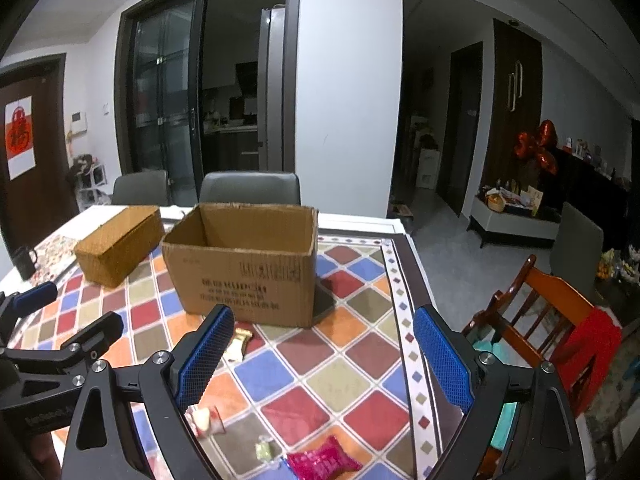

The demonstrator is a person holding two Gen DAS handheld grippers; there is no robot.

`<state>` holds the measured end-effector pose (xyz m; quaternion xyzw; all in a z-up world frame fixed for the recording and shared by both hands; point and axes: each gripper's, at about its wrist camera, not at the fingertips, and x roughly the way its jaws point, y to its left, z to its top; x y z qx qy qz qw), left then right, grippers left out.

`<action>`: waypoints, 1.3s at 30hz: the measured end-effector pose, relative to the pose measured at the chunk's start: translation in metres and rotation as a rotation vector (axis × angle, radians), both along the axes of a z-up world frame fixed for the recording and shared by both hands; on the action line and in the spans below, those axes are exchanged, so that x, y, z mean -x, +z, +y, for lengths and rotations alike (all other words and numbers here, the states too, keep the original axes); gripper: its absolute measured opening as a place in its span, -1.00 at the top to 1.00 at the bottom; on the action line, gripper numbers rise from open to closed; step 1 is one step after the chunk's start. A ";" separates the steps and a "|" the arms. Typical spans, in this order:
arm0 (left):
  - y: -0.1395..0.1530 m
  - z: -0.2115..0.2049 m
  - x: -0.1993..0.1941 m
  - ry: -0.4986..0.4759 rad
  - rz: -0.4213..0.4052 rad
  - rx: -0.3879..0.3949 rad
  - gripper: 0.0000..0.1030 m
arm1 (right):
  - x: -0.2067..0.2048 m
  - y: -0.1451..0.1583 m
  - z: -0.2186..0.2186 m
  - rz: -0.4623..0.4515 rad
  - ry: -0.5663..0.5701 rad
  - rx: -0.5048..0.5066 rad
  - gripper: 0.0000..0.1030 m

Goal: Organize snacks
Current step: 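Withdraw both tools from the box back toward the remaining snacks, then grasp the white packet with the left gripper while the right grasps the pink packet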

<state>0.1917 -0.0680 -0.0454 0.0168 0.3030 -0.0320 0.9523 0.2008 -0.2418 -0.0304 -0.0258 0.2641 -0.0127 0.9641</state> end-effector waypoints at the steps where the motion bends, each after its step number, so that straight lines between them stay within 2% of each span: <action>1: -0.004 0.000 0.003 0.005 0.006 -0.002 -1.00 | 0.001 -0.002 0.000 0.004 0.004 0.002 -0.79; 23: -0.061 -0.010 0.039 0.079 0.092 -0.021 -1.00 | 0.025 -0.069 -0.005 0.114 0.076 0.008 -0.79; 39: -0.111 -0.017 0.048 0.115 0.174 0.015 -1.00 | 0.028 -0.119 -0.013 0.202 0.099 0.009 -0.79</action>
